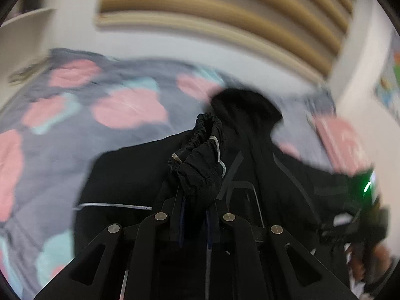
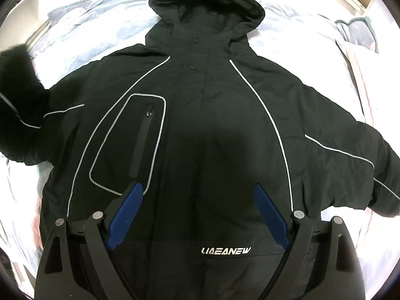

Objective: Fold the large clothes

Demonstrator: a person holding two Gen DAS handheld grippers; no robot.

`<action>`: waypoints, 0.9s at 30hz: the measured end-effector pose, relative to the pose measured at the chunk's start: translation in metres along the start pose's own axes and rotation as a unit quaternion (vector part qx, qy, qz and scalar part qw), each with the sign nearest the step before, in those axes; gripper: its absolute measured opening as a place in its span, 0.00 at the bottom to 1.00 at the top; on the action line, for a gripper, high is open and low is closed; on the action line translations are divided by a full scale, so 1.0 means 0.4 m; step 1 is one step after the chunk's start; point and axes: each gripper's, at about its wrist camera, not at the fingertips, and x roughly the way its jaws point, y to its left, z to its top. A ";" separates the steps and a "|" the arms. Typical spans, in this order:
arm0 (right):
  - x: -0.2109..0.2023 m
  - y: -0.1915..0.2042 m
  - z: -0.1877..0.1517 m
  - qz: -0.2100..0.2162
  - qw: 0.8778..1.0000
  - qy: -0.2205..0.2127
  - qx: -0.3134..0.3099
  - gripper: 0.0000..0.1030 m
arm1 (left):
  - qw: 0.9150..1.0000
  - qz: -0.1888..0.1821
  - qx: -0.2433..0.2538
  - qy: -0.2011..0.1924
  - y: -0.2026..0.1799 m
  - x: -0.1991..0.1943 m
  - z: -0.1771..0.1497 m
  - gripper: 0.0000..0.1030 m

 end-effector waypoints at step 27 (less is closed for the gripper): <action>0.082 0.295 0.094 0.142 0.987 0.018 -0.068 0.89 | 0.970 -0.124 -0.150 0.147 0.151 0.101 -0.180 0.20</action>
